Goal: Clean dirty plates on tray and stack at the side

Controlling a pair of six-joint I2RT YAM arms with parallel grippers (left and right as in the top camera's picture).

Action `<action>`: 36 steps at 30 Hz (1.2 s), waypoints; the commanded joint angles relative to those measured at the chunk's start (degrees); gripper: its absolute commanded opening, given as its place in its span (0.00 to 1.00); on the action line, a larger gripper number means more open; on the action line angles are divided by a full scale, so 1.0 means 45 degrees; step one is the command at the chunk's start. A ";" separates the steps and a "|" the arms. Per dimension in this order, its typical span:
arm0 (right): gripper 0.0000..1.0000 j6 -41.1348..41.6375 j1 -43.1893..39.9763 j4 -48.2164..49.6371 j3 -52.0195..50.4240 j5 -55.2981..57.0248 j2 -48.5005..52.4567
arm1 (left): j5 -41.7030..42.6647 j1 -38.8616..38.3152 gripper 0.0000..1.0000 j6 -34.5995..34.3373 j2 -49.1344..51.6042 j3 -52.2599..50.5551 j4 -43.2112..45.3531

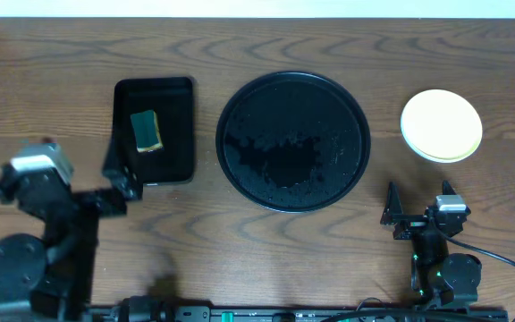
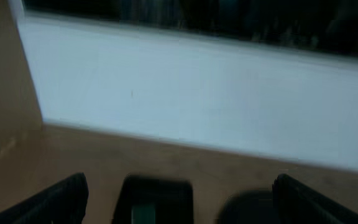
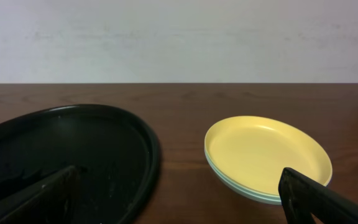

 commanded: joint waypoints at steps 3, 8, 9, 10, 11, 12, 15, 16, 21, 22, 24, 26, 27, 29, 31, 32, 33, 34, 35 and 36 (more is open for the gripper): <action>0.99 0.0165 0.0117 -0.0034 -0.0015 0.0112 -0.0083 | -0.0010 -0.0029 0.94 0.0209 -0.1953 -0.2137 -0.1583; 0.99 0.0165 0.0117 -0.0034 -0.0015 0.0112 -0.0083 | -0.0005 -0.0029 0.94 0.0204 -0.3842 -0.4410 -0.1554; 0.99 0.0170 0.0117 -0.0034 -0.0015 0.0112 -0.0083 | -0.0005 -0.0034 0.94 0.0180 -0.4221 -0.4867 -0.1447; 0.99 0.0165 0.0117 -0.0039 -0.0015 0.0112 -0.0083 | -0.0005 -0.0083 0.94 0.0155 -0.4551 -0.5294 -0.1205; 0.99 0.0165 0.0117 -0.0034 -0.0015 0.0112 -0.0083 | -0.0005 -0.0180 0.94 0.0155 -0.4935 -0.5814 -0.0695; 0.99 0.0165 0.0117 -0.0034 -0.0015 0.0112 -0.0083 | -0.0005 -0.0306 0.94 0.0155 -0.5304 -0.6343 0.0005; 0.99 0.0165 0.0117 -0.0034 -0.0015 0.0112 -0.0083 | -0.0005 -0.0811 0.94 0.0151 -0.6309 -0.7941 0.2841; 0.99 0.0165 0.0117 -0.0034 -0.0015 0.0112 -0.0083 | -0.0005 -0.0928 0.94 0.0155 -0.6533 -0.8359 0.3725; 0.99 0.0170 0.0117 -0.0034 -0.0015 0.0112 -0.0083 | -0.0010 -0.1200 0.94 -0.0631 -0.6878 -1.0584 0.8772; 0.99 0.0165 0.0117 -0.0034 -0.0015 0.0112 -0.0083 | -0.0010 -0.1200 0.94 -0.0763 -0.6878 -1.0860 0.9190; 0.99 0.0170 0.0117 -0.0039 -0.0015 0.0112 -0.0083 | -0.0010 -0.1200 0.94 -0.0865 -0.6878 -1.1434 0.9573; 0.99 0.0170 0.0117 -0.0034 -0.0015 0.0112 -0.0083 | -0.0010 -0.1200 0.94 -0.0865 -0.6878 -1.1944 0.9544; 0.99 0.0165 0.0117 -0.0039 -0.0015 0.0112 -0.0083 | -0.0015 -0.1195 0.94 -0.0860 -0.6878 -1.2288 0.9549; 0.99 0.0165 0.0117 -0.0034 -0.0015 0.0112 -0.0083 | -0.0112 -0.1195 0.94 -0.0860 -0.6878 -1.2808 0.9486; 0.99 0.0170 0.0117 -0.0034 -0.0015 0.0112 -0.0083 | -0.0219 -0.1171 0.94 -0.0860 -0.6883 -1.3226 0.9384; 0.99 0.0165 0.0117 -0.0039 -0.0015 0.0112 -0.0083 | -0.0257 -0.1161 0.94 -0.0855 -0.6883 -1.3338 0.9233; 0.99 0.0165 0.0117 -0.0039 -0.0015 0.0112 -0.0083 | -0.0457 -0.1137 0.94 -0.0850 -0.6883 -1.3323 0.8398; 0.99 0.0165 0.0117 -0.0034 -0.0015 0.0112 -0.0083 | -0.0573 -0.1137 0.94 -0.0845 -0.6883 -1.3323 0.7868; 0.99 0.0165 0.0117 -0.0034 -0.0015 0.0112 -0.0083 | -0.0670 -0.1132 0.94 -0.0850 -0.6883 -1.3323 0.7334; 0.99 0.0165 0.0117 -0.0034 -0.0015 0.0112 -0.0083 | -0.0743 -0.1122 0.95 -0.0845 -0.6883 -1.3323 0.6722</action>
